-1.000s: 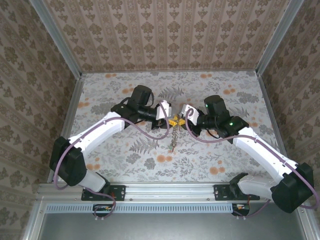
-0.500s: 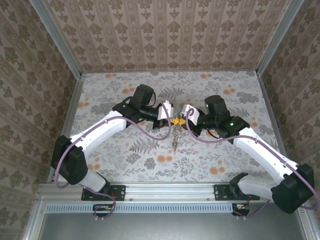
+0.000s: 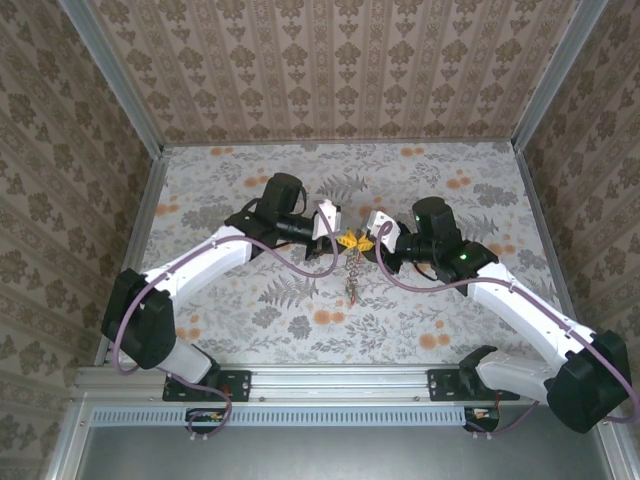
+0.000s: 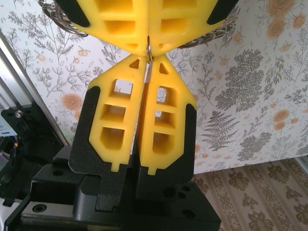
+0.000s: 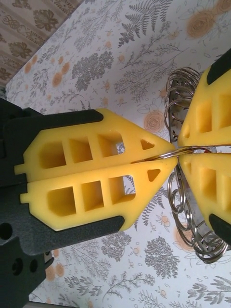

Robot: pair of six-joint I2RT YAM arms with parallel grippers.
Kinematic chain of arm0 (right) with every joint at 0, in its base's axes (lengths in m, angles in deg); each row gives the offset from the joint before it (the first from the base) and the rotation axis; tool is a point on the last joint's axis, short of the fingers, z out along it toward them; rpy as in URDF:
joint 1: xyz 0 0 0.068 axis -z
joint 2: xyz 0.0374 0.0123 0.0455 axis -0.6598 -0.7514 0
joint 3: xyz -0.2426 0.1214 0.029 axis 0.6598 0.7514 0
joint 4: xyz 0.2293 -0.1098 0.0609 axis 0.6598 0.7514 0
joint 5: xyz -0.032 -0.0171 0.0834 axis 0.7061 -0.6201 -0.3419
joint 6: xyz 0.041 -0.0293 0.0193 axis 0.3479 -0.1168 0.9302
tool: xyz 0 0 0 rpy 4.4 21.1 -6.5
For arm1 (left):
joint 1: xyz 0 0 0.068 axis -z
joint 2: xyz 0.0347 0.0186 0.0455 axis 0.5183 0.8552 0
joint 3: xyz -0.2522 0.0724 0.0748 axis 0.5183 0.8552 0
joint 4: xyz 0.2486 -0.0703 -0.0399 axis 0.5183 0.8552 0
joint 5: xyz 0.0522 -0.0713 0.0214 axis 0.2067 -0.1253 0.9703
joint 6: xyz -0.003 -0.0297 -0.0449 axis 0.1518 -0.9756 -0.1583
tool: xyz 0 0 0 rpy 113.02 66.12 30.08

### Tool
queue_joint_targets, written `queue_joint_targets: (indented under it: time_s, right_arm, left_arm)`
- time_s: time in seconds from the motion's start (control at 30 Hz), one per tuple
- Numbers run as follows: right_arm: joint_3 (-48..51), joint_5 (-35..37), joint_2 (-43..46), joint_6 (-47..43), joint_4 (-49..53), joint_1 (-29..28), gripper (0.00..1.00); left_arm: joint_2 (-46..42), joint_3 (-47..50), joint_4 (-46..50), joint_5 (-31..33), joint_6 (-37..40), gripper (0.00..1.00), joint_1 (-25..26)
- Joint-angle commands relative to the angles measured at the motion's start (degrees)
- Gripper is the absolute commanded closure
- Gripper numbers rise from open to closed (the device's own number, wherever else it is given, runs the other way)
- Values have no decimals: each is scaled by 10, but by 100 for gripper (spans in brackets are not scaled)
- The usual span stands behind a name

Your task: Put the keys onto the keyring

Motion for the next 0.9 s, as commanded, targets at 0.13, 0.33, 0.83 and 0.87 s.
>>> queue_joint_targets:
  time_s: [0.13, 0.33, 0.83, 0.87]
  right_arm:
    - [20, -35, -16, 36, -94, 9, 87]
    - [28, -61, -7, 59, -128, 18, 91]
    - [-44, -11, -15, -21, 29, 9, 100]
    - [-47, -9, -15, -24, 33, 7, 100]
  left_arm:
    - [-27, 29, -125, -63, -70, 100, 0]
    - [-28, 37, -134, -70, -73, 100, -1]
    - [-29, -29, 93, 45, 60, 73, -1]
    - [-25, -34, 99, 48, 62, 72, 0]
